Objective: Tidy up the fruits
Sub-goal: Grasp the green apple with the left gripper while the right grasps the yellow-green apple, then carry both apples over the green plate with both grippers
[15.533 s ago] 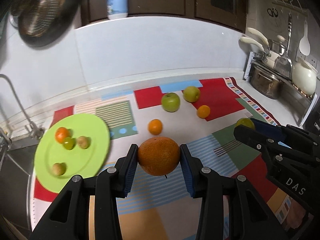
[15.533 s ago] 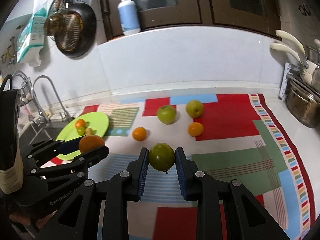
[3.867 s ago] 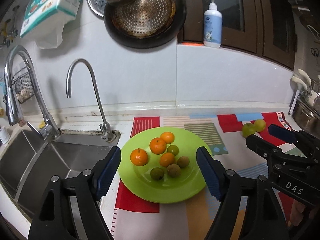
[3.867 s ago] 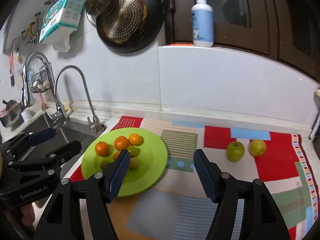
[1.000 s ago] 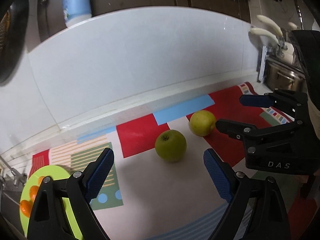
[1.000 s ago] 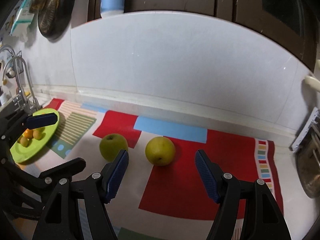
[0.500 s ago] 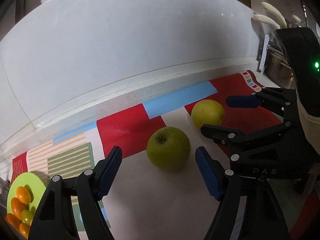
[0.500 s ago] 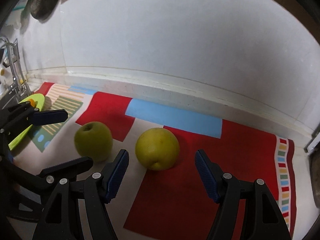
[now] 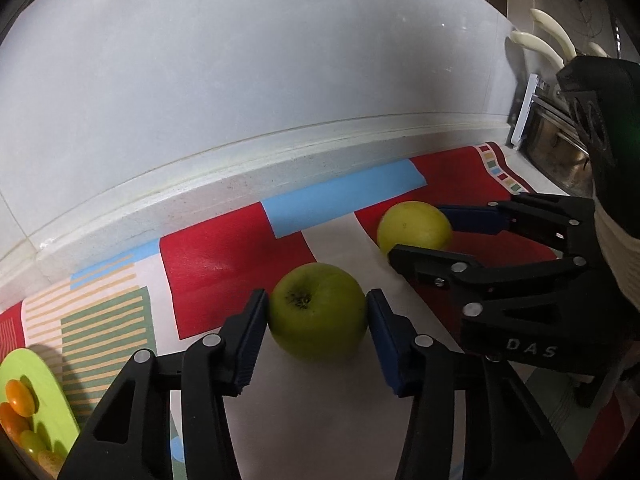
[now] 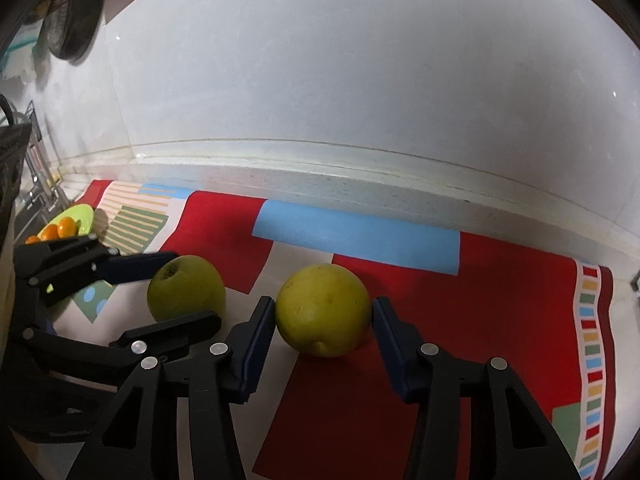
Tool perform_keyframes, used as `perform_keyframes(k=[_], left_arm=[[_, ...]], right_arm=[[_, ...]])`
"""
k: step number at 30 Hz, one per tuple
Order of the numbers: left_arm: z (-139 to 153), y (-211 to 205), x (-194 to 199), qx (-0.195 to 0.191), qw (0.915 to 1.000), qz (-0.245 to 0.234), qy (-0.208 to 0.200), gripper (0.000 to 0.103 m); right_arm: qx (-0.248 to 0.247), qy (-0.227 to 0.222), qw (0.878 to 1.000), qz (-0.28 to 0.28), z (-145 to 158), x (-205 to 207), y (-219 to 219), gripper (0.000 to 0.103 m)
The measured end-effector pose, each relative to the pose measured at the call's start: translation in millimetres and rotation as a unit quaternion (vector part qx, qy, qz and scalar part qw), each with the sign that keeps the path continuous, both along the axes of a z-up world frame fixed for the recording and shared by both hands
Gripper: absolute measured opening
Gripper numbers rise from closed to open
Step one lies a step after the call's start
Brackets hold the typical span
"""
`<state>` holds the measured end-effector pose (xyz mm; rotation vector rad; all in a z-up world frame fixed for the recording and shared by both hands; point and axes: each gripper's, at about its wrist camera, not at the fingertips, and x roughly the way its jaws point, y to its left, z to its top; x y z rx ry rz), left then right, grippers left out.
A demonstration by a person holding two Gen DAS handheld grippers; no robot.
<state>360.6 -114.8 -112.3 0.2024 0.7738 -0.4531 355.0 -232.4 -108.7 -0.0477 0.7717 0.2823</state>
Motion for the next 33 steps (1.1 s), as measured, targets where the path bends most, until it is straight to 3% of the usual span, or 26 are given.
perform_keyframes(k=[10, 33], left_arm=[[4.8, -0.9, -9.3, 0.006, 0.9999, 0.014, -0.003, 0.049], [69.7, 46.0, -113.0, -0.016, 0.9957, 0.062, -0.067, 0.049]], right_arm=[[0.019, -0.005, 0.998, -0.062, 8.5, -26.0, -19.7, 0.05], [0.048, -0.053, 0.995, -0.075, 65.0, -130.9, 5.1, 0.05]])
